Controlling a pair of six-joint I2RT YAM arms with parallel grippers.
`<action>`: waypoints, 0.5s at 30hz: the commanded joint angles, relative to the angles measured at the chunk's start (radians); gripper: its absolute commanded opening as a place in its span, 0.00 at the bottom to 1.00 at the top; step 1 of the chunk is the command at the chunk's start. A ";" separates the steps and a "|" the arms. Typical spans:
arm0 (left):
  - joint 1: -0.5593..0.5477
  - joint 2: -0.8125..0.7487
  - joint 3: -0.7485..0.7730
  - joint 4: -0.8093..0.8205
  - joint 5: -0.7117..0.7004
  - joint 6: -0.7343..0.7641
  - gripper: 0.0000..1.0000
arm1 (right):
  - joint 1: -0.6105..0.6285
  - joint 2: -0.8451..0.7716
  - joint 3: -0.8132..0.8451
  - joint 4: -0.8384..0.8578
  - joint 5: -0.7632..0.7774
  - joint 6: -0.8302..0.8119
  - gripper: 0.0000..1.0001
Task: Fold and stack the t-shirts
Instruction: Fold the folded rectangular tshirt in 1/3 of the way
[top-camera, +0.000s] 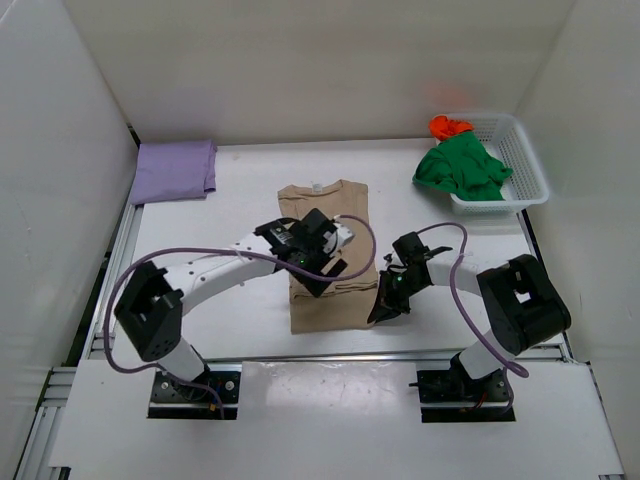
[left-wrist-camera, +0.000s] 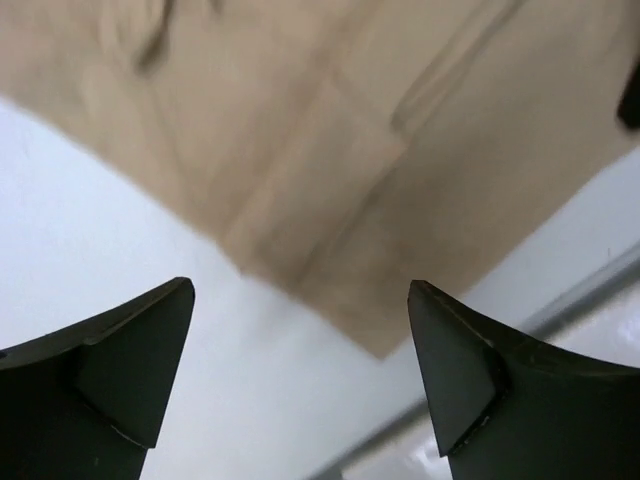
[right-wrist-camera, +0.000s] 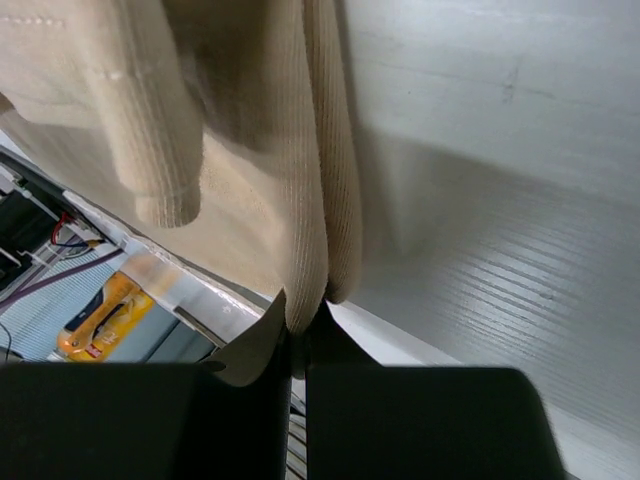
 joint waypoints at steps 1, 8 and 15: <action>-0.012 0.096 0.059 0.115 -0.111 -0.001 1.00 | 0.004 -0.031 -0.010 0.001 -0.010 -0.010 0.00; -0.090 0.274 0.122 0.200 -0.134 -0.001 1.00 | 0.004 -0.040 -0.039 0.024 -0.010 0.019 0.00; -0.130 0.247 0.092 0.200 -0.088 -0.001 1.00 | 0.004 -0.049 -0.057 0.034 -0.010 0.028 0.00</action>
